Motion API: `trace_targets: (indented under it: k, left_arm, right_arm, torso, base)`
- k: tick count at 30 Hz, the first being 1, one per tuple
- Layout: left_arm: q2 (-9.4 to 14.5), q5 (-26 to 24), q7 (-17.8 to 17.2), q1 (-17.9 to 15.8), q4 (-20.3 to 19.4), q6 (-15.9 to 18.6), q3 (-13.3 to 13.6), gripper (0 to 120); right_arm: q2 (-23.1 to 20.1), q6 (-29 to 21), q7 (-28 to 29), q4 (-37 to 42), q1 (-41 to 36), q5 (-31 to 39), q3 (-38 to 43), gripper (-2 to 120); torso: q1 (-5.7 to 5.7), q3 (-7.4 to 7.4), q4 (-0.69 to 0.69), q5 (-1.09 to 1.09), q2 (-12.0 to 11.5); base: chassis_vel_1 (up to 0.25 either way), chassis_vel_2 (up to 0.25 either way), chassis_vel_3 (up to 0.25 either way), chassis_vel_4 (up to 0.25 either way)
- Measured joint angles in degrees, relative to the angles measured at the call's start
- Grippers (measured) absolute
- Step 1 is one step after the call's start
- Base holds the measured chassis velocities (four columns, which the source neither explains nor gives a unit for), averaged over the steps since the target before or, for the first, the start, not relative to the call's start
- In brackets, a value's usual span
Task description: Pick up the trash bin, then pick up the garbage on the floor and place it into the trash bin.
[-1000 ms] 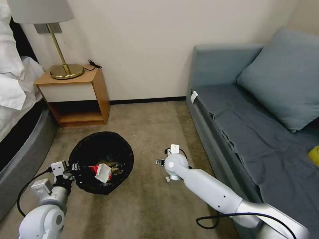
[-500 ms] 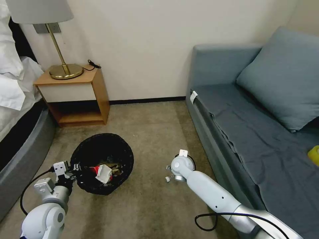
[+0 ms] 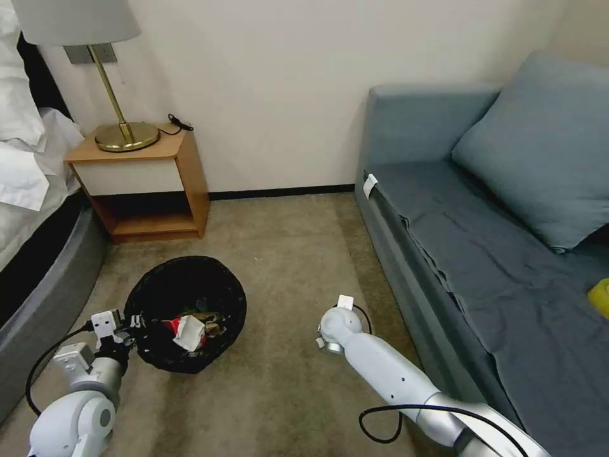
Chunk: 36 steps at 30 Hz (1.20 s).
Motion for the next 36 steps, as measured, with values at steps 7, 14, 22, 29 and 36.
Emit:
trace_targets:
  k: [7,14,22,29,36]
  left_arm:
    - [0.0,0.0,0.2,-0.2,0.4,-0.1,0.5,2]
    - [0.0,0.1,0.3,-0.5,0.4,-0.1,0.6,2]
    - [-0.5,0.5,0.4,-0.1,0.1,-0.1,0.4,2]
    - [-0.9,0.7,0.5,0.1,-0.2,-0.1,0.3,2]
    - [-1.2,0.5,0.4,0.7,-1.0,0.1,0.5,2]
  right_arm:
    - [-0.1,0.7,-1.3,-0.9,-0.2,-2.1,0.4,81]
    - [-0.3,1.1,-2.4,-1.0,-0.2,-3.1,0.5,51]
    - [0.0,1.6,-3.8,-1.7,-0.2,-4.6,0.5,25]
    - [-0.1,2.3,-4.7,-1.7,-0.4,-5.6,0.3,10]
    - [-1.4,3.9,-5.6,1.3,-0.1,-6.8,0.2,5]
  torso:
    - [0.0,0.0,0.0,0.0,0.0]
    - [0.0,0.0,-0.01,0.0,0.0]
    - [0.0,0.0,0.0,0.0,0.0]
    - [0.0,0.0,0.0,0.0,0.0]
    - [0.0,0.0,0.0,0.0,0.0]
  base:
    - [0.0,0.0,0.0,0.0]
    - [0.0,0.0,0.0,0.0]
    - [0.0,0.0,0.0,0.0]
    - [0.0,0.0,0.0,0.0]
    - [0.0,0.0,0.0,0.0]
